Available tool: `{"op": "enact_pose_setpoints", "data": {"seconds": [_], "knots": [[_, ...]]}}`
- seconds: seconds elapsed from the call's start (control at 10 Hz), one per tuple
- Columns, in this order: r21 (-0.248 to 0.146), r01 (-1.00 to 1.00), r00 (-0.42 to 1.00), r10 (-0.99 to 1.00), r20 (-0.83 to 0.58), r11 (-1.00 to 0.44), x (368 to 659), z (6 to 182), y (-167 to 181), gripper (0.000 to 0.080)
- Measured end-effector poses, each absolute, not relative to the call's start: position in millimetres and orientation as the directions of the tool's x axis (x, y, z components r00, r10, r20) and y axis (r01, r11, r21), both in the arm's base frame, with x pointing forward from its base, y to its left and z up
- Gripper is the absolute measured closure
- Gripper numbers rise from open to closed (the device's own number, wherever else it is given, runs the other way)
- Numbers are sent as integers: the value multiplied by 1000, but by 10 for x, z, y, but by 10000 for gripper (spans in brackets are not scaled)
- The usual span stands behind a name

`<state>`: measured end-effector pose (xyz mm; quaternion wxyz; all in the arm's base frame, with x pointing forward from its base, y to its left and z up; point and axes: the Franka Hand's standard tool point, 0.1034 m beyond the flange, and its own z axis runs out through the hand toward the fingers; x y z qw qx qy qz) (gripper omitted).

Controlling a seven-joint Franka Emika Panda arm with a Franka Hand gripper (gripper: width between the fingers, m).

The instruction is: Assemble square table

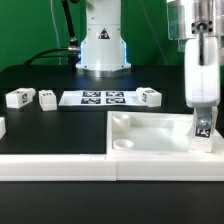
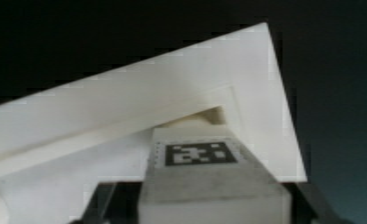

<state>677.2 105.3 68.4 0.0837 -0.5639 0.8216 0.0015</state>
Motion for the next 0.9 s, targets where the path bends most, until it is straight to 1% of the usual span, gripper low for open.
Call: {"op": "enact_pose_setpoints", "data": {"seconds": [0.2, 0.4, 0.5, 0.6, 0.7, 0.8, 0.9], "knots": [[-99, -915, -377, -916, -137, 391, 6771, 686, 1054, 509], [-101, -925, -353, -926, -131, 367, 6766, 682, 1050, 509], [-101, -925, -352, -927, -131, 366, 6765, 679, 1050, 272], [-101, -926, -351, -927, -131, 365, 6764, 678, 1050, 272], [-102, -927, -346, -929, -130, 360, 6764, 678, 1054, 177], [-116, -952, -268, -955, -126, 282, 6774, 719, 1078, 177], [-133, -952, -257, -956, -141, 276, 6789, 865, 1142, 154]]}}
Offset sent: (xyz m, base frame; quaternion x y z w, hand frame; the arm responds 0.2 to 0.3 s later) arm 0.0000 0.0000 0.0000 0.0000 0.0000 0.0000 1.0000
